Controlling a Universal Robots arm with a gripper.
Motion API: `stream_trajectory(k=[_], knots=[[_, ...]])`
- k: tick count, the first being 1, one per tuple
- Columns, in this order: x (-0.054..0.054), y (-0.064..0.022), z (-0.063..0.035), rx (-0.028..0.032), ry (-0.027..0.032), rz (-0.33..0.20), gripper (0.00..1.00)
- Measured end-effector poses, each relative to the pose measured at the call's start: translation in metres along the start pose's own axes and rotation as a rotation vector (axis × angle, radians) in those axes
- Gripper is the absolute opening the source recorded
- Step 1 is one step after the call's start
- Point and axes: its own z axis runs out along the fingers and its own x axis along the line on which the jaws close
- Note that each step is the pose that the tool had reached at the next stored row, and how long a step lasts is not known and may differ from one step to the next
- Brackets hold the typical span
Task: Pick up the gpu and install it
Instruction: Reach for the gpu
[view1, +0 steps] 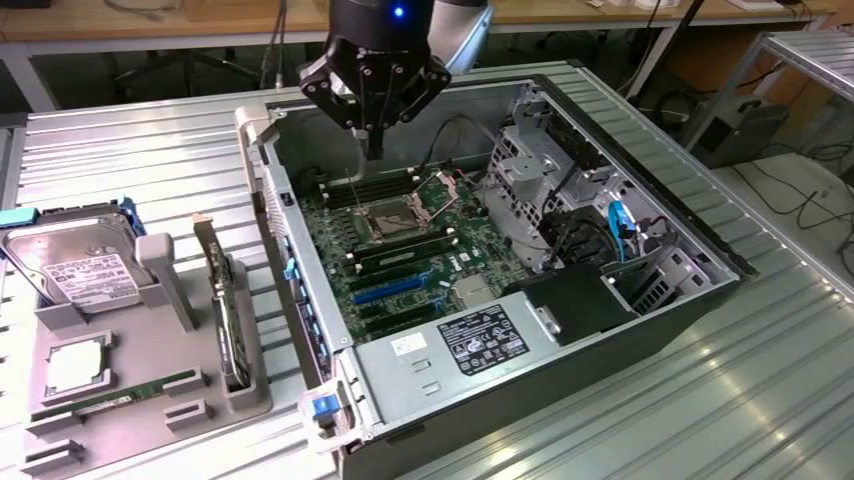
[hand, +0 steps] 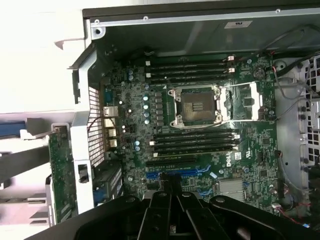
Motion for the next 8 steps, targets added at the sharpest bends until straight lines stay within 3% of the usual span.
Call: stream_trajectory(k=[5,8], knots=[[0.017,-0.0109,-0.0008,0.0002,-0.0018,0.000,0.11],[0.036,-0.0216,-0.0007,0.0023,-0.0025,0.000,0.11]])
